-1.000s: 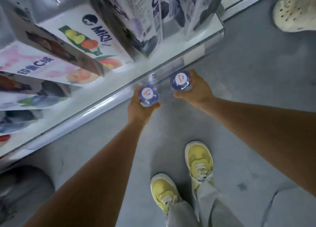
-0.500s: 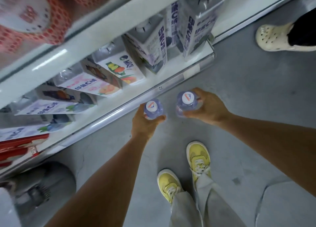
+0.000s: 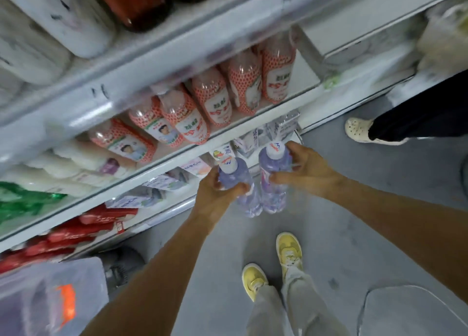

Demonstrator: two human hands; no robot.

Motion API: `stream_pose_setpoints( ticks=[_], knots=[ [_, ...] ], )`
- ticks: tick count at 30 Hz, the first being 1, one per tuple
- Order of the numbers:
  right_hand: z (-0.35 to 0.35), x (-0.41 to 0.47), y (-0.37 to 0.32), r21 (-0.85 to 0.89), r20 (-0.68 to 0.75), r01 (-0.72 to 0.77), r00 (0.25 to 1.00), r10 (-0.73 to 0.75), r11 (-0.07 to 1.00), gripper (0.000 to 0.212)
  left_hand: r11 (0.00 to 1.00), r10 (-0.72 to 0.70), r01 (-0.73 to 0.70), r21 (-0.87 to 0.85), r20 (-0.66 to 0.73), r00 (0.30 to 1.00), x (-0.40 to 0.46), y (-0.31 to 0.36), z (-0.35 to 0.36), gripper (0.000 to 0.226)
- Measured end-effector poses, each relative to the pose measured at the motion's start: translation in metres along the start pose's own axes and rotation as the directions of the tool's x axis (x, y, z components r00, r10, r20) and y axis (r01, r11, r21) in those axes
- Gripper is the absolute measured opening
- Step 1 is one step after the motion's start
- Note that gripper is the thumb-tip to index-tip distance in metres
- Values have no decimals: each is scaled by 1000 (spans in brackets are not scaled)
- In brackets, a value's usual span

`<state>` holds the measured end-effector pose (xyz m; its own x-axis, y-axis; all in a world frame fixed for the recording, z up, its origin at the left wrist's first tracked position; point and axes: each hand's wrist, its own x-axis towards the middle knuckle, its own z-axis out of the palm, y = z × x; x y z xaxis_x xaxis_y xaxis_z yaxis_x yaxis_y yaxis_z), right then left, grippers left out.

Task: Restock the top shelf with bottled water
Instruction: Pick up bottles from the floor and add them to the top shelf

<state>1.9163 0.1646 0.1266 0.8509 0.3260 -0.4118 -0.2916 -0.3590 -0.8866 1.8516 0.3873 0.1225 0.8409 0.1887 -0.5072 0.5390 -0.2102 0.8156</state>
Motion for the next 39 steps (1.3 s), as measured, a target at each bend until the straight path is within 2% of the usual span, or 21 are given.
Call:
stream_pose_setpoints(
  ticks=[4,7,11,13,15,18,19,21,23,25,27,29,32,36,39],
  knots=[
    [-19,-28,-91,30,5,69,998,-69,997,54,993,73,-74,-93,-7,997,-37,79,-29,44],
    [-29,-50,-154,64,7,130,991,-131,989,32,973,153,-155,-171,-22,988,-69,137,-48,40],
    [-35,-84,-231,111,7,211,977,-213,971,29,950,249,-250,-189,-32,968,-108,202,-72,36],
    [-35,-100,-264,111,-3,237,971,-238,965,37,937,289,-289,-195,-30,957,-124,231,-84,32],
    [-34,-114,-292,145,-41,244,970,-240,959,47,914,336,-330,-234,-16,942,-142,257,-94,45],
    [-31,-134,-326,245,-85,280,960,-267,928,39,869,399,-386,-310,-21,917,-168,288,-106,42],
    [-29,-141,-337,269,-104,300,954,-282,915,32,856,408,-396,-331,-36,912,-178,301,-109,54],
    [-25,-155,-362,280,-169,357,932,-320,891,33,818,441,-444,-366,-97,892,-193,323,-115,93],
    [-24,-167,-389,242,-246,425,897,-368,872,51,774,497,-507,-378,-132,857,-208,348,-122,107],
    [-25,-181,-418,207,-273,478,866,-419,853,69,729,553,-571,-377,-167,816,-230,377,-127,100],
    [-31,-194,-444,165,-289,529,833,-472,832,76,696,593,-619,-363,-196,781,-248,404,-132,78],
    [-38,-207,-468,150,-294,573,804,-516,806,79,687,607,-637,-350,-206,767,-264,428,-136,75],
    [-53,-219,-502,142,-287,656,744,-604,741,76,650,648,-680,-340,-221,729,-282,462,-143,91],
    [-83,-224,-544,113,-280,740,663,-694,662,69,601,726,-754,-266,-214,654,-298,509,-145,78],
    [-110,-225,-579,148,-222,799,602,-767,583,63,529,759,-809,-256,-283,586,-306,545,-141,67]
  ],
)
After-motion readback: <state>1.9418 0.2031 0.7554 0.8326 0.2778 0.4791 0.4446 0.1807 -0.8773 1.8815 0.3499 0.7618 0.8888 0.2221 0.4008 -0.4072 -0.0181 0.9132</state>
